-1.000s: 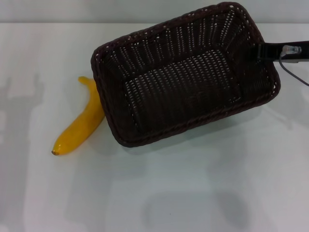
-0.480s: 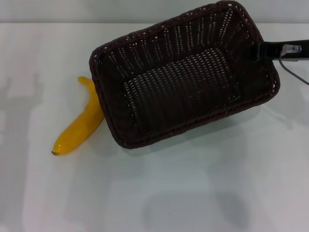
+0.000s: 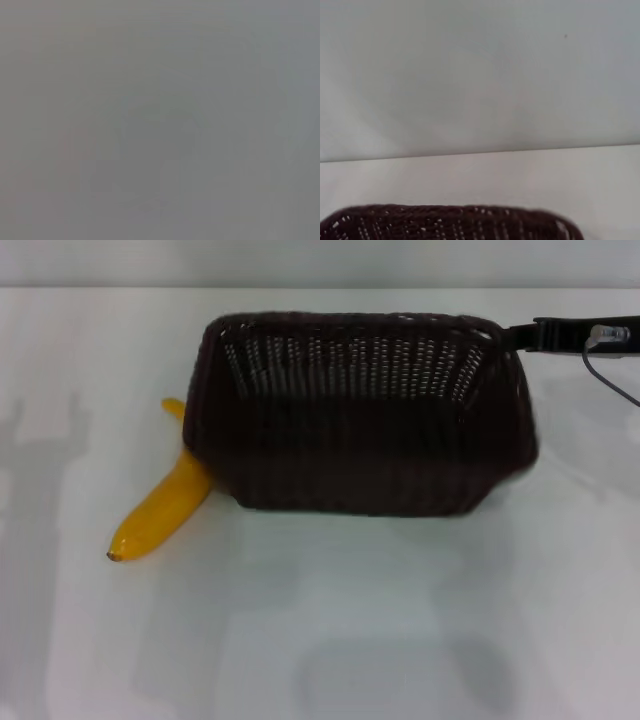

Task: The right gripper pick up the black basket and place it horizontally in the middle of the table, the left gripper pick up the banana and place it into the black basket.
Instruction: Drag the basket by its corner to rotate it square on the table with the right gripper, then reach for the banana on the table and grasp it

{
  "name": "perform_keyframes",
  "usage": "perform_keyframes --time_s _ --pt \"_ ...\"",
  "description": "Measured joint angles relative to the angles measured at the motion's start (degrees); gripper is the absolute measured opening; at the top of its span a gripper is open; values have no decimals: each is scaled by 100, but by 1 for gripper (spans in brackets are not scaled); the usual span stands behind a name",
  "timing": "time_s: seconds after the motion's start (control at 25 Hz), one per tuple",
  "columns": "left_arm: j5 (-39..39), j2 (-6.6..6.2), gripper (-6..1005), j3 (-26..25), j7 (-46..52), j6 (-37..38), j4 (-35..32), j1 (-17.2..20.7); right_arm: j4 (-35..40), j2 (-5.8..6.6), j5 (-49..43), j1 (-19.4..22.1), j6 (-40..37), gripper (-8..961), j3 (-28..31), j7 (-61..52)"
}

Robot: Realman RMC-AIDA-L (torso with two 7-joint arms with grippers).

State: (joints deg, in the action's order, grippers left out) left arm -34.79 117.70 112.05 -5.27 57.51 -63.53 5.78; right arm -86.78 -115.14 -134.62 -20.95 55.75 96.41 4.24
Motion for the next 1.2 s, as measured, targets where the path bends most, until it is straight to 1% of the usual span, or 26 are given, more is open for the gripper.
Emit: perform_keyframes --time_s 0.24,0.44,0.6,0.68,0.88,0.96,1.12,1.16,1.2 --pt "-1 -2 687 -50 0 -50 7 2 -38 13 47 12 -181 317 34 165" --pt "-1 3 687 -71 0 -63 107 -43 119 13 211 19 -476 418 258 720" --pt "20 48 688 -115 0 -65 253 -116 480 16 477 11 -902 552 391 1488" --pt "79 51 688 -144 0 -65 276 -126 592 15 607 60 -1208 619 438 1875" --pt "218 52 688 -256 4 -126 229 -135 695 13 988 313 -2342 763 397 2792" --pt "226 44 689 -274 30 -277 142 -138 732 15 1296 429 -2996 761 352 3372" --pt "228 18 689 -358 83 -702 -58 -96 815 21 1747 505 -3960 758 245 4317" --pt "228 18 689 -358 83 -702 -58 -96 827 21 1822 514 -4136 757 211 4489" --pt "228 5 688 -416 106 -1129 -275 -10 834 21 1930 516 -4387 756 164 4713"
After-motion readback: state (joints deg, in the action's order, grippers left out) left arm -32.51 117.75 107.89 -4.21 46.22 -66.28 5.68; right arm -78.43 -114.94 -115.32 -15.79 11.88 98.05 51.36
